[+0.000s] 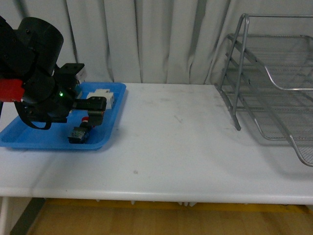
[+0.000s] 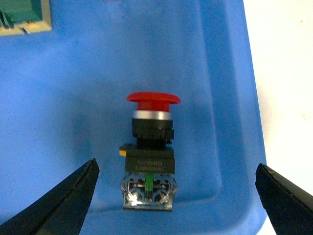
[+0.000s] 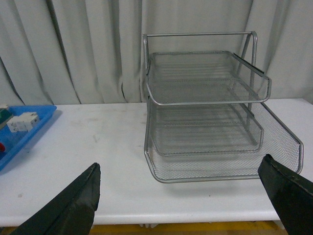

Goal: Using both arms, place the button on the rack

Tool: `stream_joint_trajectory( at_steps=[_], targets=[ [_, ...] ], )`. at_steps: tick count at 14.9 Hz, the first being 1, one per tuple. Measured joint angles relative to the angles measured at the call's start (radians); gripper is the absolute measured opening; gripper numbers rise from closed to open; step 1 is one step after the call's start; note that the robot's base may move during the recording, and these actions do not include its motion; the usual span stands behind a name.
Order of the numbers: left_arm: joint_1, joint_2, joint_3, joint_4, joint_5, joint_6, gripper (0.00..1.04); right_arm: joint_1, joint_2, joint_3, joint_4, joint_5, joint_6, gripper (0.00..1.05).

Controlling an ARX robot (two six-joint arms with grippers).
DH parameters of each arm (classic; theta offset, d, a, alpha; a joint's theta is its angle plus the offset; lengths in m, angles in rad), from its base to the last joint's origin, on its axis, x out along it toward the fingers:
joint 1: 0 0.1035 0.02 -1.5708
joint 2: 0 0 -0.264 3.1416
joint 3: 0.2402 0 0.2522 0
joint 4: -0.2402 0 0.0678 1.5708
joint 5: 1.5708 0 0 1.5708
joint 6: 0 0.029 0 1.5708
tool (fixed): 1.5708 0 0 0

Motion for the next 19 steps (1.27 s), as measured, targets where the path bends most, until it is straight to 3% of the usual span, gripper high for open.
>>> stream_joint_trajectory(
  at_steps=[1,14,15,18,19],
  targets=[
    [0.001,0.014,0.019,0.008,-0.034,0.006,0.98,0.000,0.000,0.000,0.000,0.000,0.000,0.98],
    [0.039,0.113,0.033,0.023,-0.044,0.109,0.98,0.000,0.000,0.000,0.000,0.000,0.000,0.98],
    [0.039,0.121,0.042,0.023,-0.045,0.109,0.94,0.000,0.000,0.000,0.000,0.000,0.000,0.98],
    [0.034,0.135,0.072,0.018,-0.047,0.108,0.51,0.000,0.000,0.000,0.000,0.000,0.000,0.98],
    [0.033,0.138,0.074,0.019,-0.047,0.107,0.42,0.000,0.000,0.000,0.000,0.000,0.000,0.98]
  ],
)
